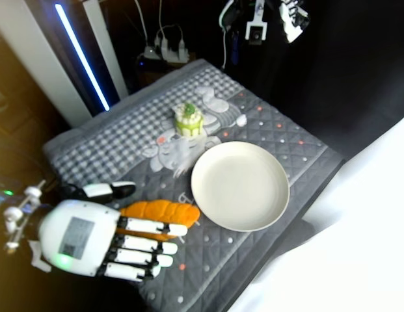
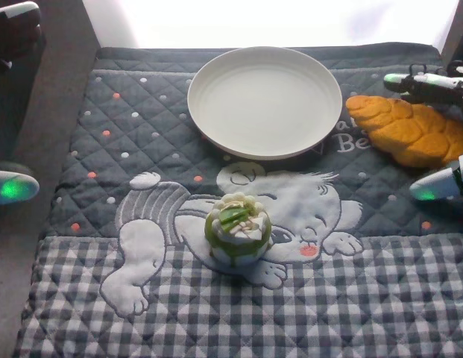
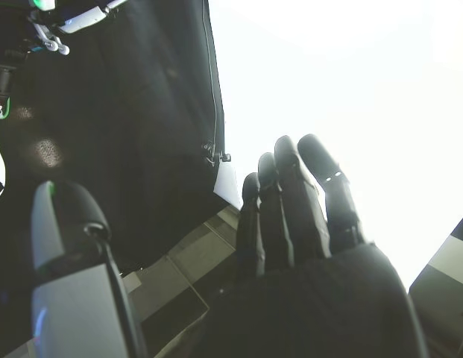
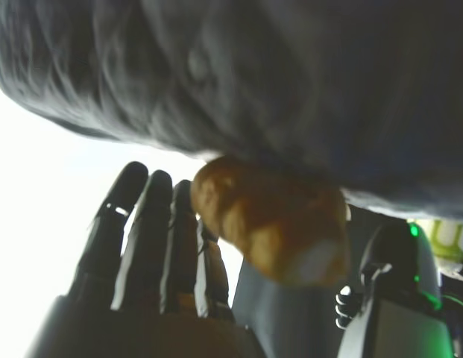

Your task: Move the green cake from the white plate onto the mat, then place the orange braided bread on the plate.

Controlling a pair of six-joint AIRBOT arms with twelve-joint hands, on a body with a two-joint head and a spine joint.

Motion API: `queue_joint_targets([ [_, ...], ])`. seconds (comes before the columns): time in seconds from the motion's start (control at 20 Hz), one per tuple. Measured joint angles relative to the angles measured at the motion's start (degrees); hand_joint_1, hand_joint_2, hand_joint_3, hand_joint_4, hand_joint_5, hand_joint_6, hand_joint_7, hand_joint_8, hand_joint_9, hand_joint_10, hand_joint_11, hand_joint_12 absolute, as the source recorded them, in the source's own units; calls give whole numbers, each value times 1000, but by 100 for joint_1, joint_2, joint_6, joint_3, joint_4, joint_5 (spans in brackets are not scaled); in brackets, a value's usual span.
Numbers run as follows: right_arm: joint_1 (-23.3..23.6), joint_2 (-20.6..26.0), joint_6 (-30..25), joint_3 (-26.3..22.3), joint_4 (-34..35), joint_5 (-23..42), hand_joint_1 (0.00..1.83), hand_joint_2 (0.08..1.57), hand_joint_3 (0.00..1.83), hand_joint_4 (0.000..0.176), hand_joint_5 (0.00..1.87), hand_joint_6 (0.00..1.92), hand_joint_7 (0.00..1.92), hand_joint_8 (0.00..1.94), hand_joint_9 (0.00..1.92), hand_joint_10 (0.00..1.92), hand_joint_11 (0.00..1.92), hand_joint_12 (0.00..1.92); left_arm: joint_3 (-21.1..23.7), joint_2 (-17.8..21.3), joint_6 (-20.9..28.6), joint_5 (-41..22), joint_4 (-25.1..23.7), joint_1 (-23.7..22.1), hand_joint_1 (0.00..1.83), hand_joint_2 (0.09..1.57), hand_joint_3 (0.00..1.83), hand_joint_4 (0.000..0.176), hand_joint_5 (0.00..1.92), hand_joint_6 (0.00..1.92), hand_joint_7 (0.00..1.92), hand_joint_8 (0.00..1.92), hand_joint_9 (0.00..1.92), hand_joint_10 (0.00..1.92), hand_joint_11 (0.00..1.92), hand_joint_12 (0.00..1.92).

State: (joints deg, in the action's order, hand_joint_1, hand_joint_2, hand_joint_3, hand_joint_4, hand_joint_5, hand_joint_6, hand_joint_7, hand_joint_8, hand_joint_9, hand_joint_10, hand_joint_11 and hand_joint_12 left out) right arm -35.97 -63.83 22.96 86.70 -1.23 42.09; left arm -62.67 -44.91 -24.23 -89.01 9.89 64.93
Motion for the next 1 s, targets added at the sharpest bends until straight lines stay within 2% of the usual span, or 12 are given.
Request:
queue_joint_targets([
  [0.05, 0, -13, -24, 11, 15, -35, 922, 647, 0, 55, 236, 7, 462, 5, 410, 12, 83, 1005, 0, -11, 0, -9, 0, 0, 801, 753, 0, 0, 274, 0, 383, 1, 423, 0, 38, 1435],
  [0.1, 0, -24, -33, 11, 20, -35, 1017, 682, 2, 0, 391, 10, 670, 23, 625, 44, 169, 974, 0, -22, 0, -7, 0, 0, 835, 734, 0, 0, 279, 1, 381, 0, 423, 0, 20, 1446],
  [0.15, 0, -24, -83, 11, 42, 7, 1102, 735, 2, 0, 503, 5, 834, 24, 816, 59, 361, 969, 0, -22, 0, -2, -7, 0, 828, 737, 0, 0, 277, 0, 378, 0, 426, 2, 20, 1449],
  [0.2, 15, -24, -81, 13, 63, 96, 1345, 902, 12, 0, 756, 21, 1287, 211, 1131, 89, 732, 872, 0, -22, 0, -9, -11, 0, 821, 753, 3, 0, 285, 1, 385, 1, 433, 4, 24, 1480],
  [0.25, 28, -22, -101, 39, 94, 212, 1397, 942, 0, 0, 937, 13, 1396, 218, 1277, 67, 915, 739, 0, -22, 0, -7, -4, 0, 789, 778, 12, 0, 284, 0, 386, 1, 441, 7, 50, 1493],
  [0.3, 50, -17, -105, 46, 85, 295, 1407, 993, 0, 0, 1163, 272, 1407, 193, 1140, 774, 898, 642, 0, -22, 0, -15, -2, 0, 848, 743, 0, 0, 301, 3, 394, 2, 449, 8, 62, 1464],
  [0.4, 59, -15, -223, 46, 42, 396, 1405, 1020, 8, 0, 1070, 667, 1267, 369, 1154, 930, 945, 680, 0, -22, 0, -22, 0, 2, 834, 755, 5, 0, 287, 0, 400, 4, 443, 5, 58, 1455],
  [0.6, 28, 79, -535, -42, -170, 560, 1397, 1057, 0, 0, 951, 882, 1191, 504, 1091, 1049, 831, 1139, -9, -35, 0, -22, 11, 0, 870, 774, 1, 0, 295, 3, 409, 3, 460, 9, 91, 1436],
  [0.75, 28, 249, -542, -282, -293, 855, 1397, 1061, 0, 0, 1015, 712, 1128, 669, 1056, 1135, 847, 1336, -17, -70, -2, -7, 7, 2, 888, 791, 6, 0, 298, 3, 409, 2, 449, 4, 92, 1448],
  [0.8, 28, 350, -544, -417, -341, 1086, 1312, 1068, 0, 0, 1113, 492, 1090, 1001, 1038, 1136, 846, 1503, -17, -70, -2, 0, 2, 0, 871, 793, 6, 0, 298, 2, 405, 0, 446, 2, 87, 1450],
  [0.85, 28, 452, -549, -555, -417, 1318, 1282, 1103, 3, 0, 1097, 462, 985, 1245, 1007, 1479, 880, 1769, -17, -70, -2, -2, 15, 2, 859, 793, 5, 0, 299, 2, 413, 3, 456, 6, 93, 1450],
  [1.0, 28, 728, -459, -949, -603, 1969, 1286, 1075, 0, 0, 1178, 337, 1050, 1142, 1067, 1319, 978, 1712, -17, -70, -2, -7, 33, 0, 870, 768, 0, 0, 323, 4, 427, 1, 471, 8, 87, 1447],
])
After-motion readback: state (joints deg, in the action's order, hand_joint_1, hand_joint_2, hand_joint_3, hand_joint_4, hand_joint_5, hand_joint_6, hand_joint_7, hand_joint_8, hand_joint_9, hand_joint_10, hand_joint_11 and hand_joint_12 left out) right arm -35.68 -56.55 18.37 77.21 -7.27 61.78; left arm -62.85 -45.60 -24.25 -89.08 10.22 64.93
